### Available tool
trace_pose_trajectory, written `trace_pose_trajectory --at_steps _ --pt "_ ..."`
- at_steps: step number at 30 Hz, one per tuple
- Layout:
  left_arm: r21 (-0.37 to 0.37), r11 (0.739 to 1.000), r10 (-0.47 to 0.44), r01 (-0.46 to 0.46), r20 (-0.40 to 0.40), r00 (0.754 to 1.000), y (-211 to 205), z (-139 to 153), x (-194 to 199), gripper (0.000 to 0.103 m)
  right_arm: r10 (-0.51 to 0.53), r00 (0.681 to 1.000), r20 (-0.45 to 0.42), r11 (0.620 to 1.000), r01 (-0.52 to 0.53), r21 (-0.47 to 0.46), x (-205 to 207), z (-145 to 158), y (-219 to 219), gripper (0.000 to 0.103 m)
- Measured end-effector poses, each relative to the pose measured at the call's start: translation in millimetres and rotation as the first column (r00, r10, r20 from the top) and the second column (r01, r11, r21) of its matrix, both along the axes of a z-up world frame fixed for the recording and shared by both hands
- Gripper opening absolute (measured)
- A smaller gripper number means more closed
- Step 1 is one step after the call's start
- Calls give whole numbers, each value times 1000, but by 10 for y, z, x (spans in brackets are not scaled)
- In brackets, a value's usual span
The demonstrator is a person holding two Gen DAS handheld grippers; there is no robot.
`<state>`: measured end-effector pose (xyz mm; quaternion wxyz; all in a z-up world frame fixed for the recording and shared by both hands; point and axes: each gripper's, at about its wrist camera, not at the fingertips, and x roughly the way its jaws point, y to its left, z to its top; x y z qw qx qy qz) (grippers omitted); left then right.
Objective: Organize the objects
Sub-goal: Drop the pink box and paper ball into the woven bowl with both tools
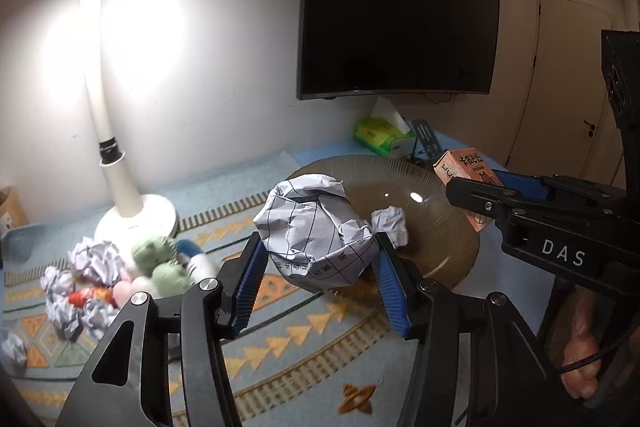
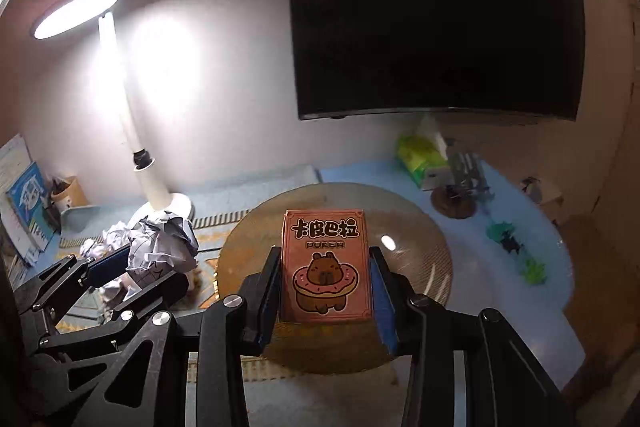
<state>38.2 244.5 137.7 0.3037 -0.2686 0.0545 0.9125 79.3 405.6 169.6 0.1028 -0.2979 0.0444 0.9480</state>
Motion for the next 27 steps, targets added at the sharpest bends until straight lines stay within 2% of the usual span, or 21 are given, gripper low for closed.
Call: trace_pose_trajectory --at_steps 4,7,12,15,16,17,18,19,21,27 --pt "14 999 -31 30 31 999 296 -33 -222 51 -38 999 26 999 39 -10 -176 -30 251 40" --pt "7 999 -41 41 72 997 461 -171 -376 51 -48 997 65 998 51 -45 -322 -166 394 40" --pt "-9 999 -46 48 136 990 628 -424 -515 51 -53 991 125 995 62 -73 -492 -419 473 40" --pt "-27 998 -51 55 139 989 695 -490 -520 51 -58 988 142 994 70 -82 -523 -487 506 40" --pt "-32 998 -56 60 137 989 715 -501 -514 51 -52 988 149 994 66 -90 -532 -502 519 42" --pt "-37 997 -56 61 133 990 726 -508 -509 52 -53 986 159 993 69 -99 -551 -522 534 50" --pt "-38 997 -54 60 134 990 732 -513 -505 56 -57 984 166 992 75 -105 -555 -528 550 56" --pt "-39 997 -58 64 138 989 736 -518 -506 74 -63 985 161 991 81 -110 -537 -520 567 61" --pt "-25 998 -52 55 128 990 708 -497 -484 96 -75 987 140 990 91 -109 -483 -475 574 64" --pt "21 999 -36 34 102 994 491 -327 -396 98 -67 994 88 992 76 -97 -312 -250 470 64"
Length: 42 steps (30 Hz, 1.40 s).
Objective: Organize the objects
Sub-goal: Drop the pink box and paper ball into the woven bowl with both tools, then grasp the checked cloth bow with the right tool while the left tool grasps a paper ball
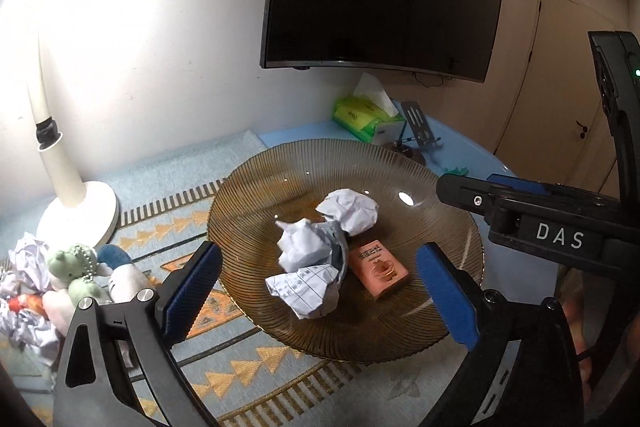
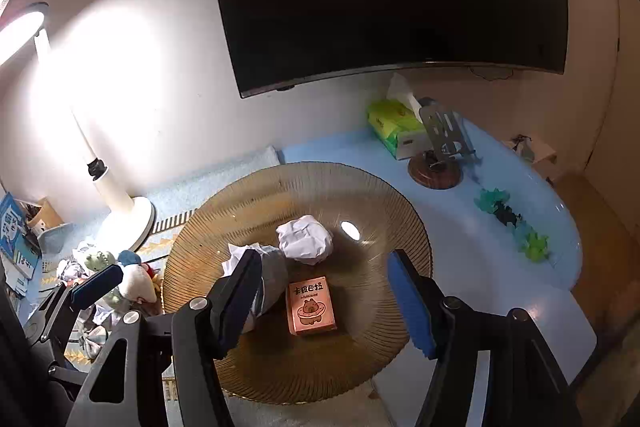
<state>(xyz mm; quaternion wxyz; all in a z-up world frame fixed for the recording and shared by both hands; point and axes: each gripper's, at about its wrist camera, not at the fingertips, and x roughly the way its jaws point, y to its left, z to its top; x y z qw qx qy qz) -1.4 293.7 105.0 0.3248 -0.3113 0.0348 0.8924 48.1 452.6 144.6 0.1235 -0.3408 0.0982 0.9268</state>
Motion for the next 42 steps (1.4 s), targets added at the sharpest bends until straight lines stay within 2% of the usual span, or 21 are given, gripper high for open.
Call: trace_pose_trajectory --at_steps 8,11,14,15,17,22,24,26,27,31,33,38,42 --pt "38 997 68 -66 -52 996 -509 248 323 98 78 996 -53 997 -78 -6 249 233 -476 66" --pt "42 991 127 -125 -60 990 -859 198 500 98 141 988 -59 990 -143 -20 317 168 -758 66" --pt "7 976 219 -219 -53 974 -1262 44 598 98 217 975 -50 975 -219 -36 349 -52 -1139 68" --pt "-4 968 252 -252 -49 967 -1403 -29 622 98 240 970 -43 969 -242 -46 347 -160 -1271 70" --pt "-30 949 312 -314 -40 949 -1677 -189 650 98 254 966 -39 965 -256 -60 341 -411 -1534 84" --pt "-105 863 494 -495 -37 869 -2341 -557 723 98 321 946 -41 947 -321 3 280 -886 -2101 84" --pt "-135 821 551 -555 -67 832 -2473 -608 747 98 344 938 -33 939 -344 18 238 -980 -2226 84" --pt "-161 793 578 -588 -108 809 -2524 -621 782 98 350 936 -28 937 -350 4 203 -1063 -2261 84" --pt "-172 787 582 -593 -116 805 -2546 -635 791 98 341 940 -14 940 -341 6 186 -1099 -2267 84" --pt "-210 775 586 -596 -114 802 -2604 -737 838 98 363 932 10 931 -363 31 161 -1154 -2315 87" --pt "-190 786 574 -588 -127 809 -2603 -715 872 98 371 929 13 927 -371 50 166 -1155 -2357 87" --pt "-193 801 546 -567 -154 823 -2539 -706 899 99 394 919 26 913 -394 109 176 -1169 -2481 91" --pt "-188 811 537 -554 -135 833 -2545 -716 870 99 395 918 42 912 -397 101 152 -1196 -2488 91"
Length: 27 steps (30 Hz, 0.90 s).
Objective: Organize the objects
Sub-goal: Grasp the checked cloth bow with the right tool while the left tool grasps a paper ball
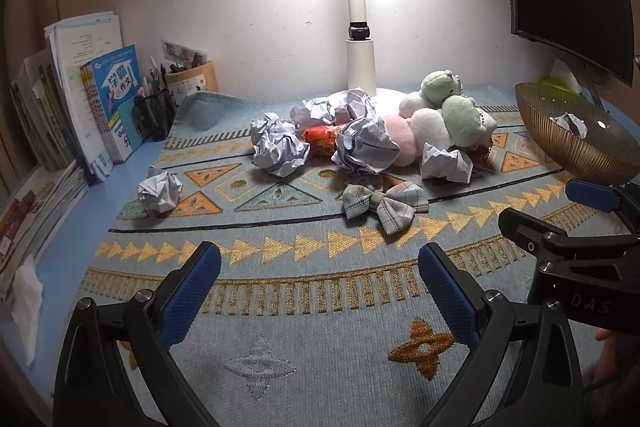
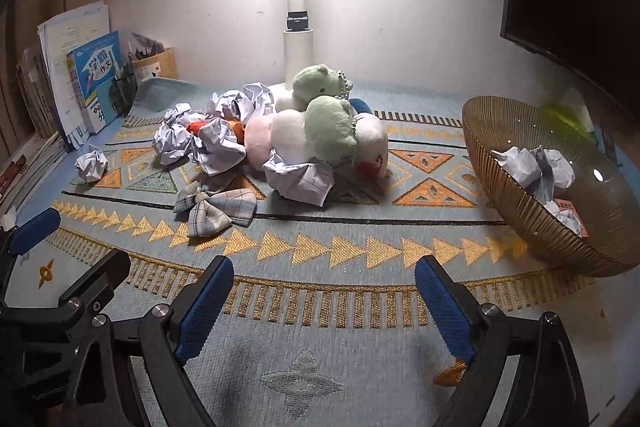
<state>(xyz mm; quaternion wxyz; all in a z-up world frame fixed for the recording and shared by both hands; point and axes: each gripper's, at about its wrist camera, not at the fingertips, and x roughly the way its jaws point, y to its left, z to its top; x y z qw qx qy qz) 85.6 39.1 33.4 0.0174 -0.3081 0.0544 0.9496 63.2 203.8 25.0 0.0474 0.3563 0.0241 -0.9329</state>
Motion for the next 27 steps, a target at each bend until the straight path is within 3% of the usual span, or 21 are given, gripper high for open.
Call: trace_pose_trajectory --at_steps 7,12,14,18,27 --pt "157 987 16 -21 32 999 -267 7 -40 101 -13 1000 20 1000 13 11 -33 -12 -10 91" --pt "323 942 59 -91 107 993 -670 -27 -105 101 27 997 72 1000 -28 8 -111 6 -100 91" --pt "311 940 108 -142 123 987 -871 11 -145 101 73 995 72 997 -72 -12 -142 111 -219 91" --pt "206 957 173 -205 160 972 -1265 77 -401 101 139 987 76 990 -140 8 -325 254 -603 92" --pt "158 963 185 -217 193 964 -1870 -2 -1052 101 183 967 175 983 -179 -40 -835 -111 -910 91"
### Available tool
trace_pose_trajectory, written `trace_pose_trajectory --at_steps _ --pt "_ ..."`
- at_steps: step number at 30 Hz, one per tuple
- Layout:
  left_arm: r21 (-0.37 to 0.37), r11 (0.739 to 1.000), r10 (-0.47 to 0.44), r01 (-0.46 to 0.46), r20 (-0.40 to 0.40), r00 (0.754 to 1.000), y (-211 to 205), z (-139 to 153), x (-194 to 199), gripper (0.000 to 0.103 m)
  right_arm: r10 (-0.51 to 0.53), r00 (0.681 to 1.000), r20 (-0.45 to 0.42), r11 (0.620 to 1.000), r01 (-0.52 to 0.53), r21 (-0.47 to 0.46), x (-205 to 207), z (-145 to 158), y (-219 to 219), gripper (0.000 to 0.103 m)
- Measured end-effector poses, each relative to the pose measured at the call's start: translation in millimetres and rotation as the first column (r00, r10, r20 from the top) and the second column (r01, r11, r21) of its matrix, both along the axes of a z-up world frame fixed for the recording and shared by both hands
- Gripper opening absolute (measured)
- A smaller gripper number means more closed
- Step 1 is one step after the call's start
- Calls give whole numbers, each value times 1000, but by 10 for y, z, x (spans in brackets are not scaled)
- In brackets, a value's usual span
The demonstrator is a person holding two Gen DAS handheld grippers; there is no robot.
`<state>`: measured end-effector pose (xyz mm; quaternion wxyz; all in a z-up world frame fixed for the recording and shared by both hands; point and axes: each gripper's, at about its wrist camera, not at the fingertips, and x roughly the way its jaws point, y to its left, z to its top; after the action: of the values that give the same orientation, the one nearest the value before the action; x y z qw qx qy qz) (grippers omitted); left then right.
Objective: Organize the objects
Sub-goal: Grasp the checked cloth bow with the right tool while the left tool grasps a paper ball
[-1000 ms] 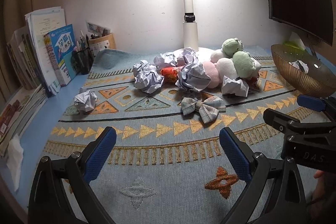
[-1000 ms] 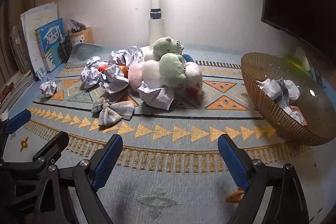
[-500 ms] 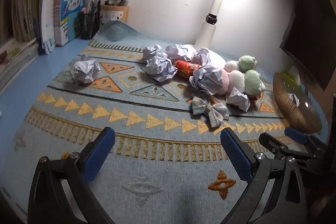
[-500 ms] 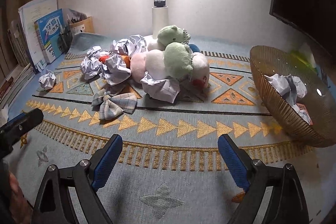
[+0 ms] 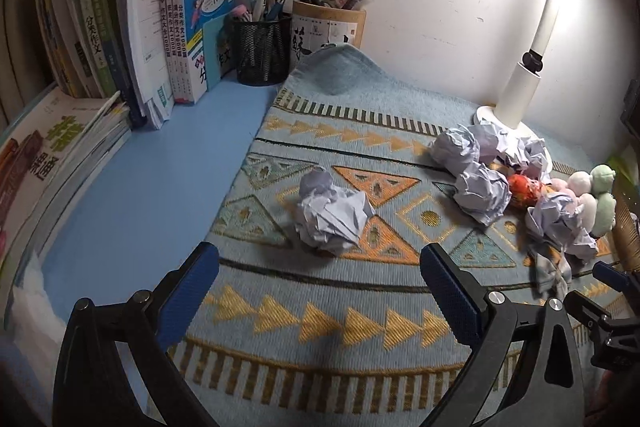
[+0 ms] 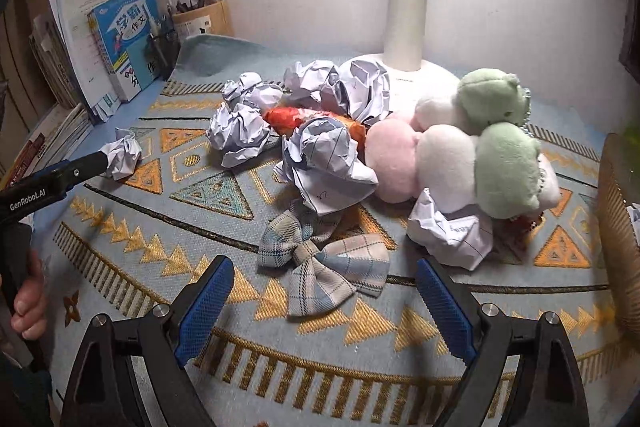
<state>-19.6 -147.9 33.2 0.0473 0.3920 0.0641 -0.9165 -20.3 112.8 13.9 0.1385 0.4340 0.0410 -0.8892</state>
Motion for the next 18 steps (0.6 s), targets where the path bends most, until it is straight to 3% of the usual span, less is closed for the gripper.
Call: trace_pose_trajectory --at_steps 4,6,7,8,9,10,11,14,18 --pt "-55 998 -23 24 26 999 68 -73 -280 101 -3 1000 21 1000 3 -5 -125 -97 -33 91" --pt "-75 997 -10 12 35 999 80 -130 -372 99 -7 999 41 1000 7 -1 -166 -131 -31 80" --pt "-63 998 -10 12 34 999 71 -150 -398 94 -5 999 48 1000 5 1 -180 -145 -32 68" --pt "-50 999 -9 11 38 999 66 -173 -427 87 -5 998 56 1000 4 9 -194 -163 -37 63" --pt "-46 999 -10 12 53 999 68 -197 -452 67 -5 999 44 1000 5 15 -185 -153 -45 56" --pt "-42 999 -18 21 68 998 74 -223 -468 49 3 999 41 1000 -4 12 -175 -148 -52 39" --pt "-44 999 -24 27 79 997 82 -242 -477 48 14 999 32 1000 -15 8 -152 -135 -59 31" --pt "-76 997 -16 19 38 999 113 -164 -370 47 20 999 40 1000 -20 -10 -96 -120 -31 29" --pt "-46 998 -43 43 3 999 255 -30 -84 47 34 998 58 995 -29 -96 136 -40 93 29"
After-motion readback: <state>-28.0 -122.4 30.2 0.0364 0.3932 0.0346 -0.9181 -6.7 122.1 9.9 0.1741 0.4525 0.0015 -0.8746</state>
